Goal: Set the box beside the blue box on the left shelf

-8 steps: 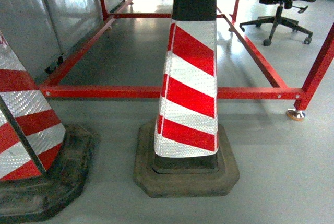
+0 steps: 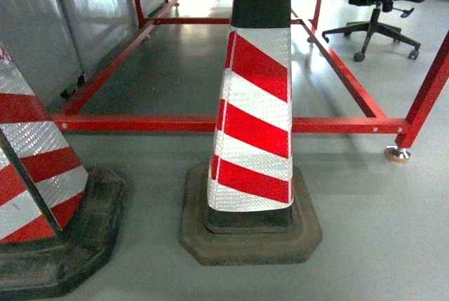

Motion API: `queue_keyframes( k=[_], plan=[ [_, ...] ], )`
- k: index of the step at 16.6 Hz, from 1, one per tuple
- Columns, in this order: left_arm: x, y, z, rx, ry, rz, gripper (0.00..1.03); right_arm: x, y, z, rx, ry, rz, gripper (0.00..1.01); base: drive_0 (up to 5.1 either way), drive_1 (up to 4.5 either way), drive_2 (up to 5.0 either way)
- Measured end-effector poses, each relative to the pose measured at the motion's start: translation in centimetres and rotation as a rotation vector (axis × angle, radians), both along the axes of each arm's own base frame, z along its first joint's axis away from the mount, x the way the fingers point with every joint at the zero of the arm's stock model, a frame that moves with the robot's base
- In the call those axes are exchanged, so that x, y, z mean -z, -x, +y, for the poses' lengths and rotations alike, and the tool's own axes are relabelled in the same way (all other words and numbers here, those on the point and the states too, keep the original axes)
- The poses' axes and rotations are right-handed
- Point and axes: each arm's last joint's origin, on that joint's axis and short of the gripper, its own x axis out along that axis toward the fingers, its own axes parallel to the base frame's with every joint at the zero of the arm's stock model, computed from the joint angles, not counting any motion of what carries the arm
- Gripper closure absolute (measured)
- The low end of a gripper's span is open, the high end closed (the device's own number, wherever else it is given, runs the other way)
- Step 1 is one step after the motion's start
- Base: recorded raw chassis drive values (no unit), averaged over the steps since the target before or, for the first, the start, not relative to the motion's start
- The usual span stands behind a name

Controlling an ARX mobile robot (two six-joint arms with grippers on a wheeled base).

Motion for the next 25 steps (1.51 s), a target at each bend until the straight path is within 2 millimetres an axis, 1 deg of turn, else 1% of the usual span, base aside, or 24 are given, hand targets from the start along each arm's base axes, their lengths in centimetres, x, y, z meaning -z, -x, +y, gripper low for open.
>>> queue_keyframes(
  k=[25],
  plan=[
    [0.01, 0.00, -0.01, 0.002, -0.010, 0.001, 0.05, 0.01, 0.00, 0.00, 0.001, 0.000, 0.001, 0.03, 0.0, 0.00, 0.0]
  ],
)
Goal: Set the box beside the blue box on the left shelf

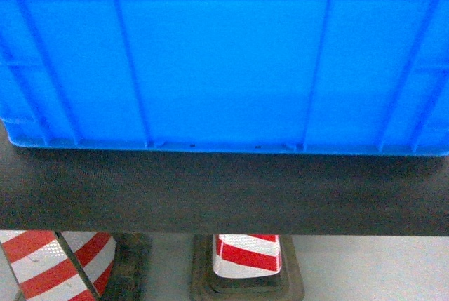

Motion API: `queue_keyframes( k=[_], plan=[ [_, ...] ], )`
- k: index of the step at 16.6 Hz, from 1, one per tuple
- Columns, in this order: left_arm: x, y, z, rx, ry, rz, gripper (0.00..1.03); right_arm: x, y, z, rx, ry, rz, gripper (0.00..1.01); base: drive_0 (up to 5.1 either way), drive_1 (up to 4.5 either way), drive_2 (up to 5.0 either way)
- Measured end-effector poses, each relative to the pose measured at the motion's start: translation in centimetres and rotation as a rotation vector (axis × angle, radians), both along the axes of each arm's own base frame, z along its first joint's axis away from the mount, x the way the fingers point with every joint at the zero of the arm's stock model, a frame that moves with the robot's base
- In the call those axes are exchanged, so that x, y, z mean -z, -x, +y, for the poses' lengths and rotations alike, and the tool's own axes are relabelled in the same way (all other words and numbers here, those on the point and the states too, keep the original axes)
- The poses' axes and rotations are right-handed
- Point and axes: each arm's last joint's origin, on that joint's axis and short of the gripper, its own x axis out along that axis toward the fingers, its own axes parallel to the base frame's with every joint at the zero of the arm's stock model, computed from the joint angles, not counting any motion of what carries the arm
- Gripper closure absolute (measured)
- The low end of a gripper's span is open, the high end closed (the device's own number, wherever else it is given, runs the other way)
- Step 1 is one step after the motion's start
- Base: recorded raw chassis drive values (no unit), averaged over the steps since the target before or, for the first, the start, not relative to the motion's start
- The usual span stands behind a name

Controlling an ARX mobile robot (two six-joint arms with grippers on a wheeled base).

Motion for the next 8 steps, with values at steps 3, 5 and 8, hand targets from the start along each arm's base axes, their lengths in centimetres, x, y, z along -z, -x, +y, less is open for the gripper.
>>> queue_keyframes(
  k=[3, 5, 8],
  plan=[
    [0.00, 0.00, 0.00, 0.000, 0.000, 0.000, 0.05, 0.00, 0.00, 0.00, 0.000, 0.000, 0.000, 0.03, 0.0, 0.00, 0.0],
    [-0.01, 0.00, 0.00, 0.000, 0.000, -0.001, 0.05, 0.00, 0.00, 0.00, 0.000, -0.001, 0.000, 0.03, 0.0, 0.00, 0.0],
    [-0.06, 0.00, 0.00, 0.000, 0.000, -0.006, 0.05, -0.05, 0.00, 0.00, 0.000, 0.000, -0.005, 0.03, 0.0, 0.00, 0.0]
  ],
)
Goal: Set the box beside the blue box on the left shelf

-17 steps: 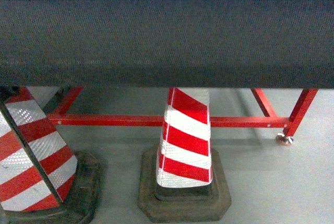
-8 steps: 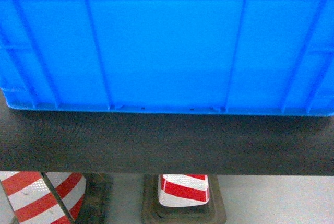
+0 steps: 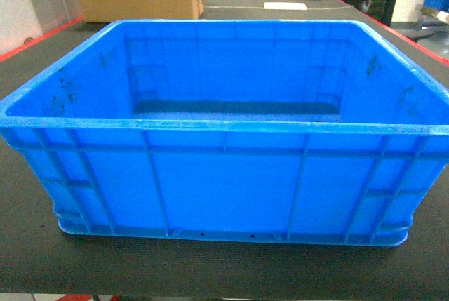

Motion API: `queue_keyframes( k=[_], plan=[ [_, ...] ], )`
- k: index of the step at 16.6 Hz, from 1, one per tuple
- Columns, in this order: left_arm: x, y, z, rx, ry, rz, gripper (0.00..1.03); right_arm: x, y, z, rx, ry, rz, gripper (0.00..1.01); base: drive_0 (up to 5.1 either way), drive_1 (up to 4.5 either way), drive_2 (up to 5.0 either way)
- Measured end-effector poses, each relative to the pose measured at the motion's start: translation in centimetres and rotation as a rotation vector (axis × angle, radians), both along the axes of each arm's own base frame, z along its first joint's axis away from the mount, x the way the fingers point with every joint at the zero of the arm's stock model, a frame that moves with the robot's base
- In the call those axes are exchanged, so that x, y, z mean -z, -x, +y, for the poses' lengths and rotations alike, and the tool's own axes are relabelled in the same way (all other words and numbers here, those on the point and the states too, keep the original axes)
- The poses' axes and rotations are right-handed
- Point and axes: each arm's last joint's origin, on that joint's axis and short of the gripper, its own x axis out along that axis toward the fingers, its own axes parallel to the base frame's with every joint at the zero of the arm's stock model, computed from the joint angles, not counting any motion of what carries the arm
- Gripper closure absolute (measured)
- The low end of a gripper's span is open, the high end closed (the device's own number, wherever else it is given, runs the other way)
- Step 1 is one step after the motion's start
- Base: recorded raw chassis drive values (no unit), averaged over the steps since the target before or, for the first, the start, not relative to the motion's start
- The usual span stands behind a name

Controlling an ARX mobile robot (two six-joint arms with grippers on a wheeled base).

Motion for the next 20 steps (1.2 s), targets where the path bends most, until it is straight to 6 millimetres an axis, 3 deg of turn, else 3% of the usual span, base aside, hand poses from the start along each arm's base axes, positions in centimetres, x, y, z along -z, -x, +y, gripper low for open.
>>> queue_keyframes(
  k=[20],
  plan=[
    [0.04, 0.00, 0.00, 0.000, 0.000, 0.005, 0.05, 0.05, 0.00, 0.00, 0.000, 0.000, 0.005, 0.03, 0.0, 0.00, 0.0]
  ],
)
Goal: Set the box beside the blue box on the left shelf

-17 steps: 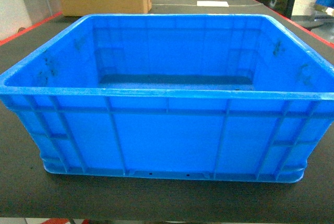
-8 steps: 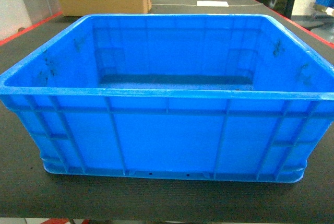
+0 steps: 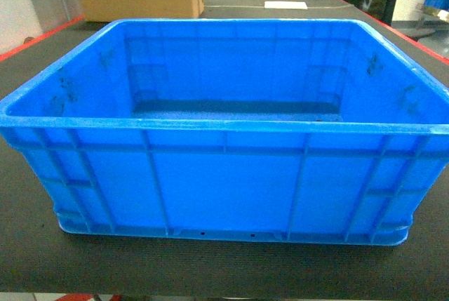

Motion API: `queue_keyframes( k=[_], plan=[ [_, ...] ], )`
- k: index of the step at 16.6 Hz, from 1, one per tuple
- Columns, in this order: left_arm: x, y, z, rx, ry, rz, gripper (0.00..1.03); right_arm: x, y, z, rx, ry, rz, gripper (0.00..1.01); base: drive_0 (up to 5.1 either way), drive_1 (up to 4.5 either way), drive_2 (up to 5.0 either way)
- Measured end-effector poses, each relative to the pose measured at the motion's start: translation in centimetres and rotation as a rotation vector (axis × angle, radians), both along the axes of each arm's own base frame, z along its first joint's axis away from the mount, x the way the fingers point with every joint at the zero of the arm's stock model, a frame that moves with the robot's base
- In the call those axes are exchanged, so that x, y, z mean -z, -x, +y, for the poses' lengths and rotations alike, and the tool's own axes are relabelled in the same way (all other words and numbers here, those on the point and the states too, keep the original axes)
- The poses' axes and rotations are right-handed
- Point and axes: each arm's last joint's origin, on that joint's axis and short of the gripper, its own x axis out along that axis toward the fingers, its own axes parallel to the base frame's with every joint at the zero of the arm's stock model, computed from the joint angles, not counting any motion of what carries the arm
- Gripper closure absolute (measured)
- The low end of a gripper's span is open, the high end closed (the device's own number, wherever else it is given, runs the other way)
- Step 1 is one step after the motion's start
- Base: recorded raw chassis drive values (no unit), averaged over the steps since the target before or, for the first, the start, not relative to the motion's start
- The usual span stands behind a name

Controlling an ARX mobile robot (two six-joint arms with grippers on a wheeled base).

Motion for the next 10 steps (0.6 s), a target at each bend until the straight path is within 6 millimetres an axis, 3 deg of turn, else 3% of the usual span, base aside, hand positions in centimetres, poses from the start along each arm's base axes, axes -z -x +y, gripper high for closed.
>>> queue_keyframes(
  k=[10],
  plan=[
    [0.00, 0.00, 0.00, 0.000, 0.000, 0.000, 0.05, 0.00, 0.00, 0.00, 0.000, 0.000, 0.000, 0.03, 0.0, 0.00, 0.0]
  ],
)
